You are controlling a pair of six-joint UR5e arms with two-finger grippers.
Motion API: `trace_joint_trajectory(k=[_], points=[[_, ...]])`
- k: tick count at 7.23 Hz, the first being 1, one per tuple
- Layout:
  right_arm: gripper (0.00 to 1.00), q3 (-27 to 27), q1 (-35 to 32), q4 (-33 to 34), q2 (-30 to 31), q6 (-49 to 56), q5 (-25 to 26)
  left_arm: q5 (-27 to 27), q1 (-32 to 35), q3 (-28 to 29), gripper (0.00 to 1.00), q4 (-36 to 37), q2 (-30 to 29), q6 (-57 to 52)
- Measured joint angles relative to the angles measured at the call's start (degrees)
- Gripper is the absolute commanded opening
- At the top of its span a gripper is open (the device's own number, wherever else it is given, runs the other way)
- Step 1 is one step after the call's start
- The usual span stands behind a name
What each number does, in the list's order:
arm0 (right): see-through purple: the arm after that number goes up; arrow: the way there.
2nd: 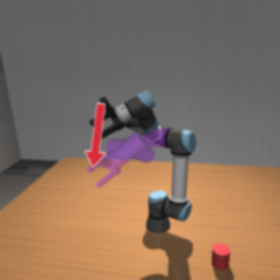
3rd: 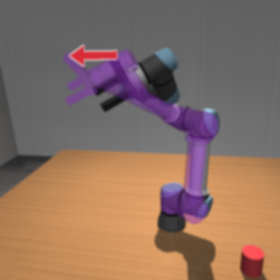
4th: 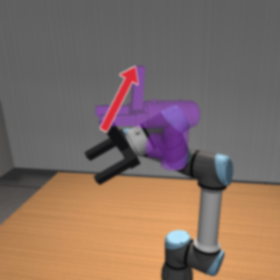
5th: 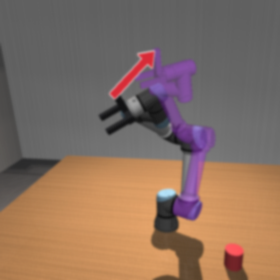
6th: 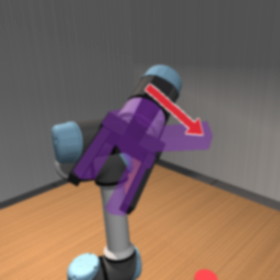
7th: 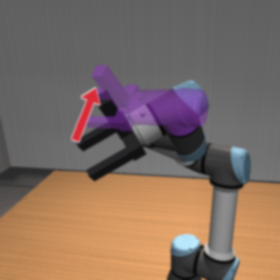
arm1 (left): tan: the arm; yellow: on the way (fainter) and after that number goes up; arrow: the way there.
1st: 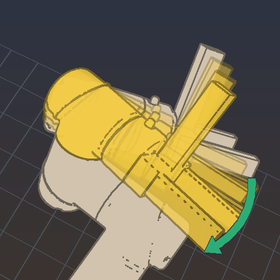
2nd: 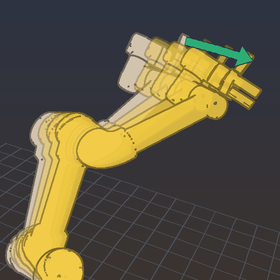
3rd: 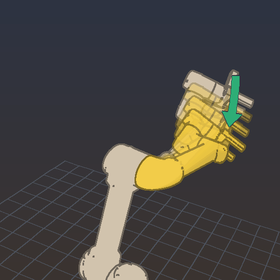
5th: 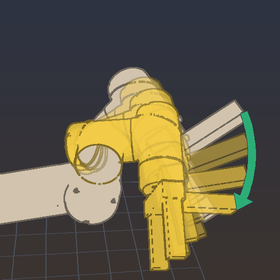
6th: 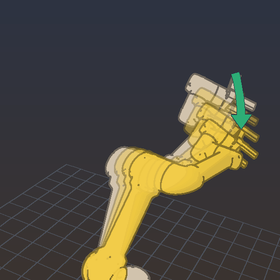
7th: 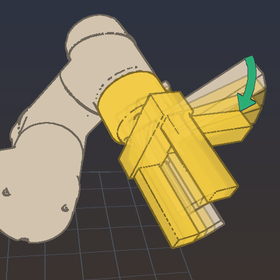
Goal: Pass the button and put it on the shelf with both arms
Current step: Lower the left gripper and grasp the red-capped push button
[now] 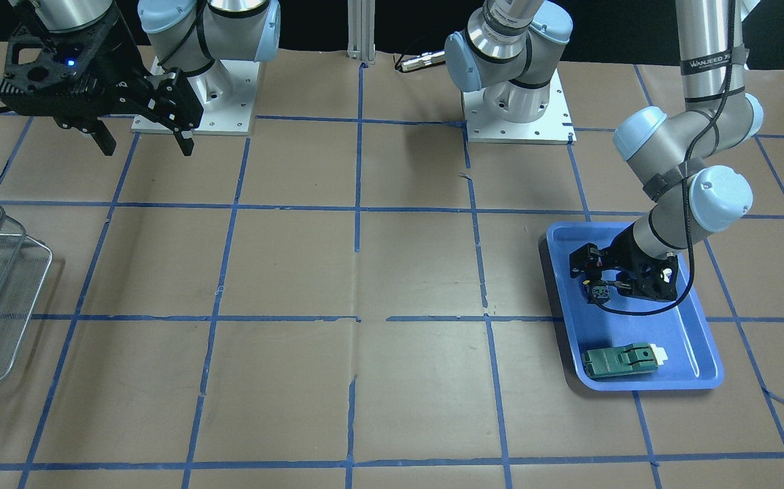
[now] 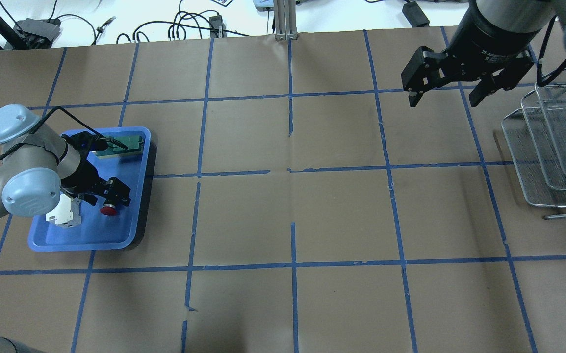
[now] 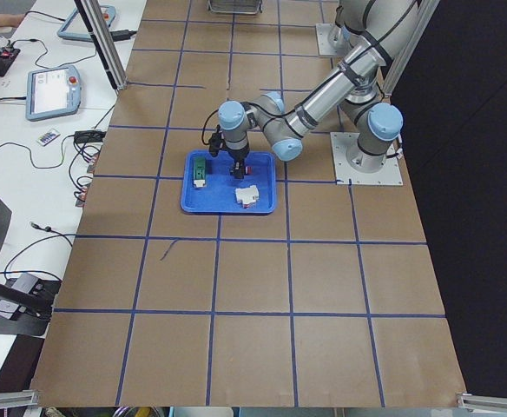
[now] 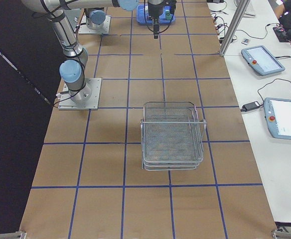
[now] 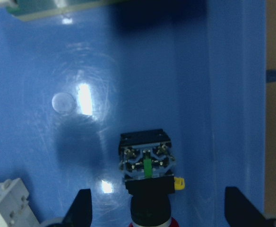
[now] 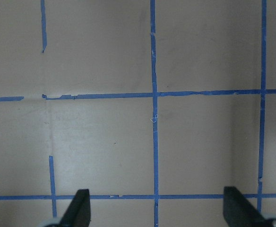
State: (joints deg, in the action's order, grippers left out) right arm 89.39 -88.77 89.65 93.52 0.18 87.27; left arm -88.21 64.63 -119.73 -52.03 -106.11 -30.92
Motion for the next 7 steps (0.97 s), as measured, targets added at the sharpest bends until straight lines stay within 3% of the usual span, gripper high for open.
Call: trace_joint_trajectory(k=[1,2,3,4,5,7], points=[[1.00,0.0,0.0,0.0,0.0,0.0,0.0,0.0,-0.2,-0.7,0.98,0.6,0.1,0.2],[1.00,0.0,0.0,0.0,-0.1,0.0,0.0,-0.1,-0.8,-1.1,0.78,1.2,0.2,0.2],[1.00,0.0,0.0,0.0,-0.1,0.0,0.0,0.0,-1.7,-1.3,0.50,1.5,0.3,0.0],[1.00,0.0,0.0,0.0,-0.1,0.0,0.0,0.0,-2.4,-1.3,0.40,1.6,0.4,0.0],[1.00,0.0,0.0,0.0,-0.1,0.0,0.0,0.2,-2.7,-1.4,0.40,1.7,0.4,0.1],[1.00,0.0,0.0,0.0,-0.1,0.0,0.0,0.7,-2.7,-1.5,0.00,1.7,0.5,0.6]])
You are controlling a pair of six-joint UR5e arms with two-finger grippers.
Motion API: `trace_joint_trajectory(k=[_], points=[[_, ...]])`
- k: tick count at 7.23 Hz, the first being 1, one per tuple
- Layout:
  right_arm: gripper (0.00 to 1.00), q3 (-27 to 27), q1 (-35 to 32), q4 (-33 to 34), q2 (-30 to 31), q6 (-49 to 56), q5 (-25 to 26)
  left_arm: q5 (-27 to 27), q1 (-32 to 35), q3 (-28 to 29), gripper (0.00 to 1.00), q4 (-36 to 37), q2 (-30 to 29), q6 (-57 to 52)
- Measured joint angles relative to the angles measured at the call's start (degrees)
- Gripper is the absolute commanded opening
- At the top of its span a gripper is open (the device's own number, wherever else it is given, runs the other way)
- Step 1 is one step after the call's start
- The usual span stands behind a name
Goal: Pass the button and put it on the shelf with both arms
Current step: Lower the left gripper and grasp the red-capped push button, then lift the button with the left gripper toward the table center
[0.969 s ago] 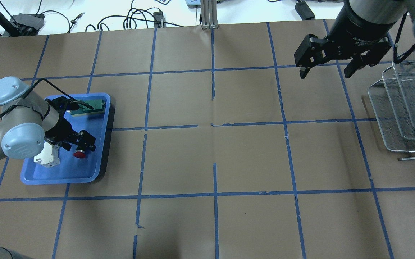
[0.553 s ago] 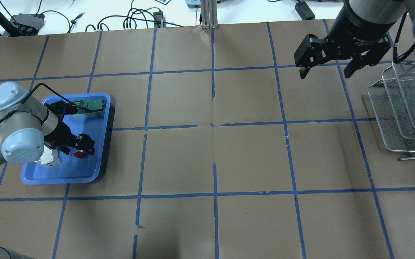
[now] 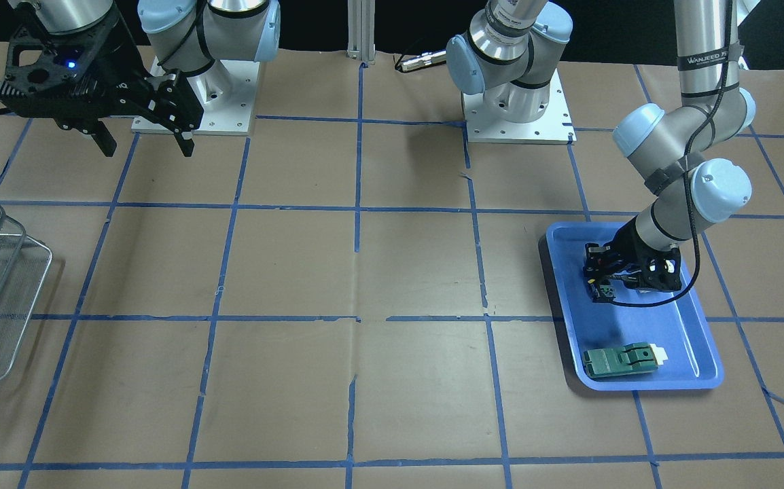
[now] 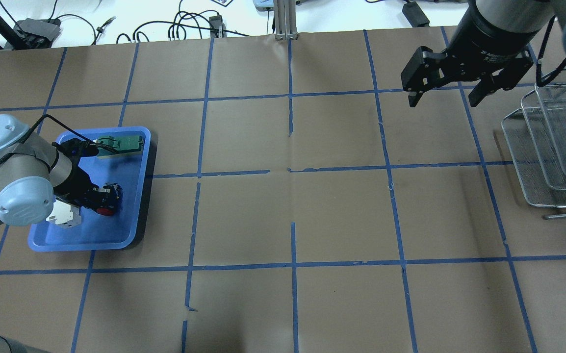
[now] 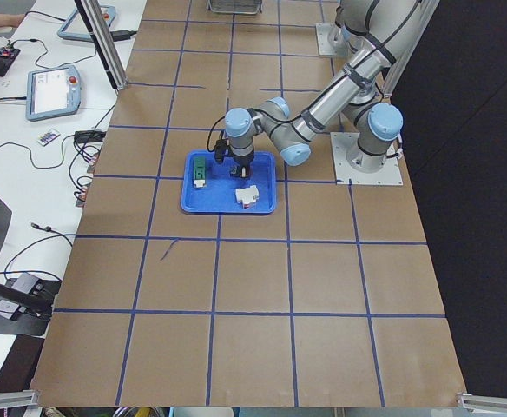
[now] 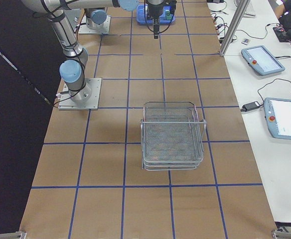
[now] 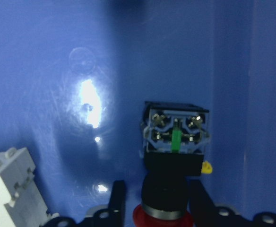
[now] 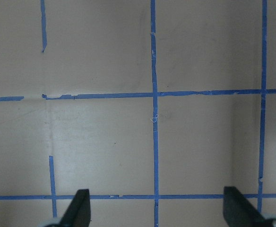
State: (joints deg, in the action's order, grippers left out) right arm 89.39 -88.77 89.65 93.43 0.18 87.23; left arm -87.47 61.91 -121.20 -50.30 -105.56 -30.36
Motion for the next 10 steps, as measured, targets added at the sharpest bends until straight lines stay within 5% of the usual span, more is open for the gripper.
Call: trace_joint_trajectory(k=[2,4,7,10], points=[[1.00,0.0,0.0,0.0,0.0,0.0,0.0,0.1,0.4,0.3,0.00,-0.5,1.1,-0.1],[1.00,0.0,0.0,0.0,0.0,0.0,0.0,5.0,0.7,2.0,0.00,-8.4,5.4,0.3],[1.00,0.1,0.0,0.0,0.0,0.0,0.0,26.6,4.3,9.1,0.00,-30.2,13.0,4.8],[1.00,0.1,0.1,0.0,-0.1,0.1,0.0,54.8,14.6,9.8,0.00,-33.2,15.2,17.9]])
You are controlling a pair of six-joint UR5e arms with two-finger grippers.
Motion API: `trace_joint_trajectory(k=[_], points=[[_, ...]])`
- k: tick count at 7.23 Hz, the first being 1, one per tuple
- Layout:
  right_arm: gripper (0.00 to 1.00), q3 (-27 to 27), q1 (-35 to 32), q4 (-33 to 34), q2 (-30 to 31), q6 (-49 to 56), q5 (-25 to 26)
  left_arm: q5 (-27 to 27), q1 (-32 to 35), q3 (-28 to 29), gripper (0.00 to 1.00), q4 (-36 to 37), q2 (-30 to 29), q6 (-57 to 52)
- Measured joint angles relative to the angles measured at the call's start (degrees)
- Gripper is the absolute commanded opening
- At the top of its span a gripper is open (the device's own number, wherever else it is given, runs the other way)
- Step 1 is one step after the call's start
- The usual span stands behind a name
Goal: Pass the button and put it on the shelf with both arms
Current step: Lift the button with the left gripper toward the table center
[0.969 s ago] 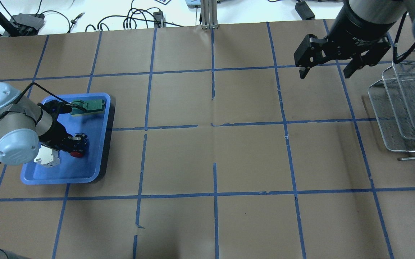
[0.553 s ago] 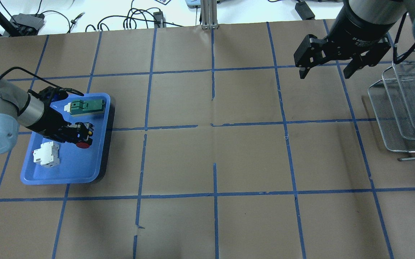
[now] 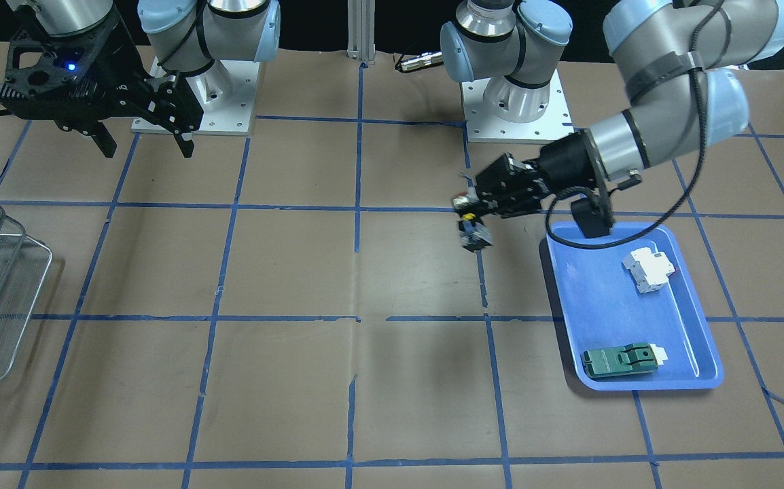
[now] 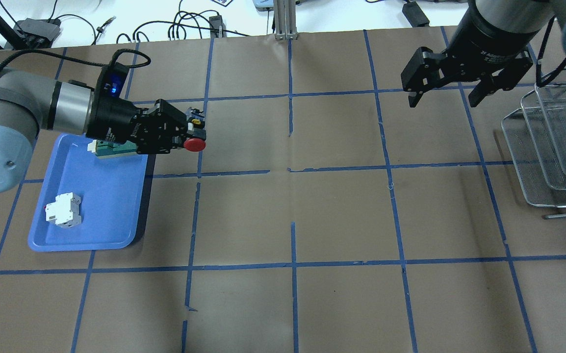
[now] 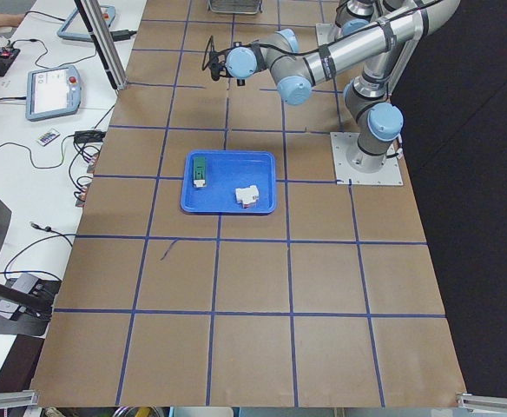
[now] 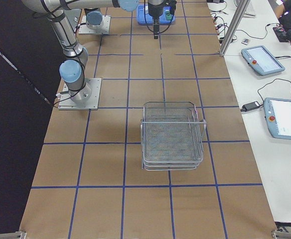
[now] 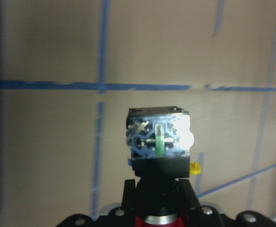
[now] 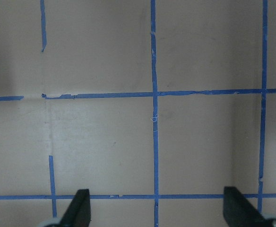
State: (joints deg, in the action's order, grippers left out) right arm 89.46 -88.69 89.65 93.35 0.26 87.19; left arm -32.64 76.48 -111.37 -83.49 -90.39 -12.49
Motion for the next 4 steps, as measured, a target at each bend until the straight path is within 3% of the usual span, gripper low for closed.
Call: trace_joint_trajectory(k=[2,4], points=[[1.00,-0.1,0.1,-0.1,-0.1,0.2,0.0,16.8,7.0,-0.9,0.00,0.1,-0.9,3.8],[1.00,-0.1,0.1,-0.2,-0.1,0.4,0.0,30.4,13.5,-1.9,0.00,0.7,-0.6,4.4]])
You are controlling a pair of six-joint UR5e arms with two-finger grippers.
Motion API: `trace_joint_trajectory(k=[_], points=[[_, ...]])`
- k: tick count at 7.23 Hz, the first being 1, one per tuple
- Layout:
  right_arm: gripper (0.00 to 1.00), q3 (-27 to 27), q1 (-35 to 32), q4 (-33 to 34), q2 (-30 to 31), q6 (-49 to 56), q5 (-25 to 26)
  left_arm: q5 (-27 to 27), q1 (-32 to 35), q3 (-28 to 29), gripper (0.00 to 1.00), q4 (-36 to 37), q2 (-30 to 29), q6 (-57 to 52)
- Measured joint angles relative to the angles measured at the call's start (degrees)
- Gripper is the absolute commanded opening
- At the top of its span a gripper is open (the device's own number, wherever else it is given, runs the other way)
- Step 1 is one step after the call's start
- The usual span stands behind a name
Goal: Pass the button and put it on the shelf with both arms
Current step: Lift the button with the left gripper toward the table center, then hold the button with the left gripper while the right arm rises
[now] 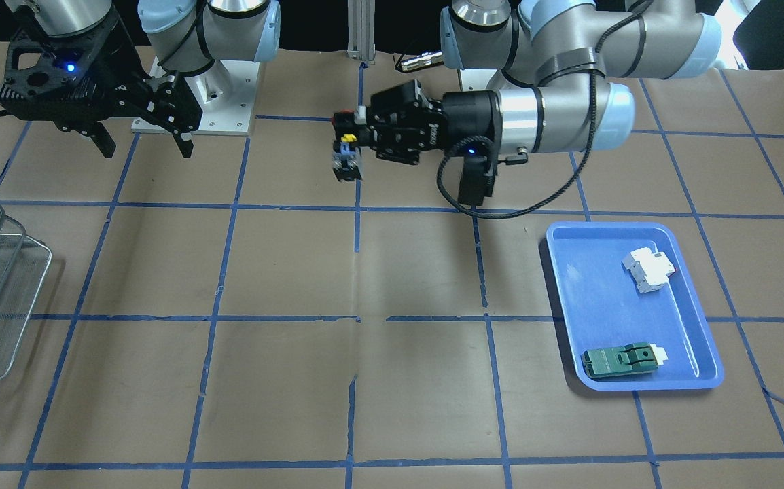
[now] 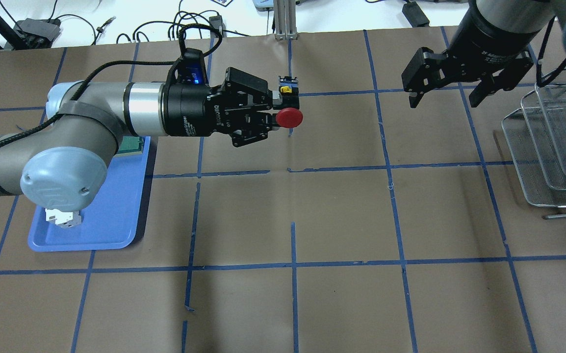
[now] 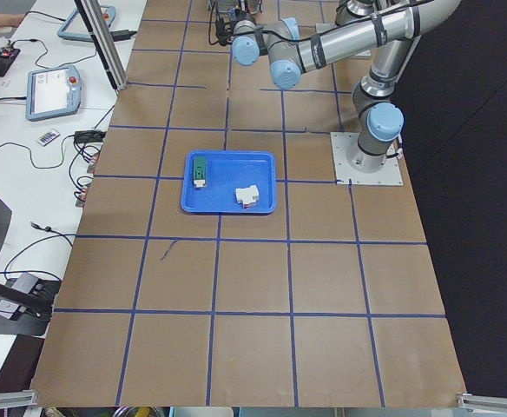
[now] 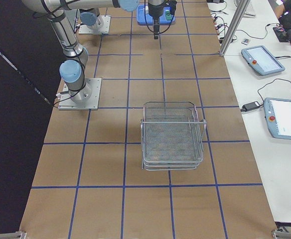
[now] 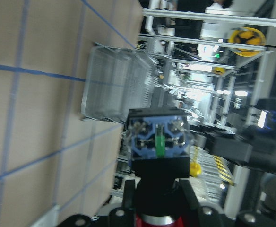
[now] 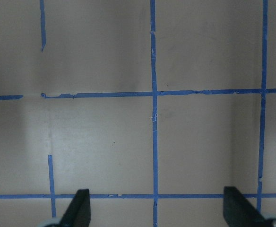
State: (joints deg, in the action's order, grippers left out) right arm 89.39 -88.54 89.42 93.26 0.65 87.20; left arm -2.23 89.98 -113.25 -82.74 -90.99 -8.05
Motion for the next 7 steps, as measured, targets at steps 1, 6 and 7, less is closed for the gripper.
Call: trace_joint_trajectory(k=[1,6,7], points=[[1.00,0.0,0.0,0.0,0.0,0.0,0.0,4.5,1.6,-0.7,0.00,1.2,-0.3,-0.2],[1.00,0.0,0.4,-0.1,0.1,0.3,0.1,7.1,-0.9,-5.3,0.00,7.1,-0.9,-0.9],[1.00,0.0,0.4,-0.1,0.1,0.3,0.1,7.0,-1.3,-5.4,0.00,7.3,-0.4,-0.9]])
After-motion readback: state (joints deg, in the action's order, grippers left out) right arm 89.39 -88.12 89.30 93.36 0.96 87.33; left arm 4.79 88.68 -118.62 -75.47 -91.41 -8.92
